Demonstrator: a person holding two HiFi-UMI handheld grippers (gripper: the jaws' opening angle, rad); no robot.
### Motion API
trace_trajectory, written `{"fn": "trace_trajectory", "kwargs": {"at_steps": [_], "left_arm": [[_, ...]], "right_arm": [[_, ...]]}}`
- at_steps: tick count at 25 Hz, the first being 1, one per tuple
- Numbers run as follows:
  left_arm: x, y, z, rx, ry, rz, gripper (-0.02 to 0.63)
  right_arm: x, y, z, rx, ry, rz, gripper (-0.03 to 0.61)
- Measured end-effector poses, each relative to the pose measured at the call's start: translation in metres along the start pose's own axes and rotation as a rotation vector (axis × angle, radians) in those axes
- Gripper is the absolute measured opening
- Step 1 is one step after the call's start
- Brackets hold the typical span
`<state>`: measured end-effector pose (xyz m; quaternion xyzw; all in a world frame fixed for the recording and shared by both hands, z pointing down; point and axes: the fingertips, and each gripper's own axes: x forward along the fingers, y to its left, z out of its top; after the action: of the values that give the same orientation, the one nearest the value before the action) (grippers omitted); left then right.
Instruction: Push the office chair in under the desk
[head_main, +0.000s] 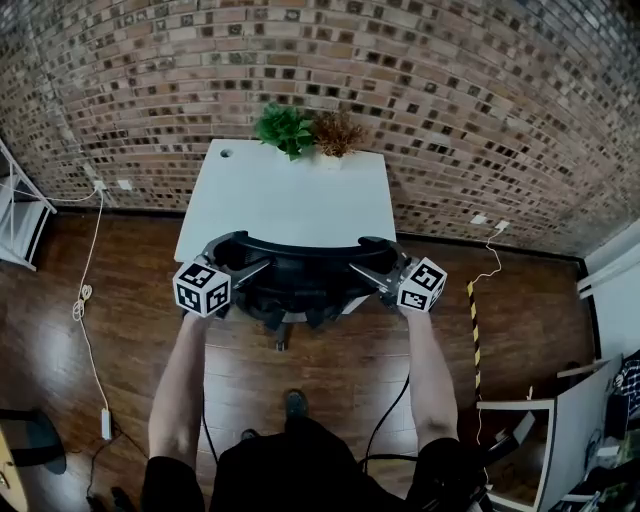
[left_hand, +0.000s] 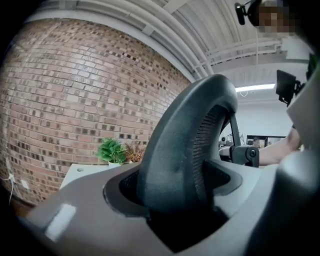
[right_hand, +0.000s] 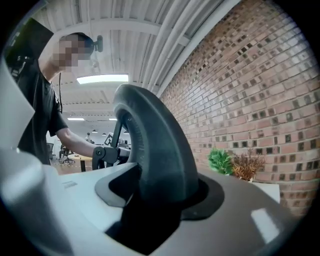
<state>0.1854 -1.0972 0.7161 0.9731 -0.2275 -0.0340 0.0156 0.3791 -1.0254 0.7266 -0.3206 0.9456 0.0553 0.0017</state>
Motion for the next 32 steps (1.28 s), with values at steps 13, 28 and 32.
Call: {"fn": "trace_trajectory", "kwargs": {"at_steps": [13,28,32], "left_arm": [[-0.013,0.014,0.009,-0.135,-0.103,-0.166,0.483],[-0.002,0.037,0.003,-0.033,-0.008,-0.123,0.582],[-0.029,0.058,0.008,0.046,-0.013,-0.022,0.595]], "right_arm": [[0.026,0.009,-0.003,-0.113,-0.025,-0.096,0.272],[0.035,0.008,0.018,-0.027,-0.106,-0.058,0.238],[0.009,-0.003,0.021,-0.030,-0.146,-0.178,0.250]]}}
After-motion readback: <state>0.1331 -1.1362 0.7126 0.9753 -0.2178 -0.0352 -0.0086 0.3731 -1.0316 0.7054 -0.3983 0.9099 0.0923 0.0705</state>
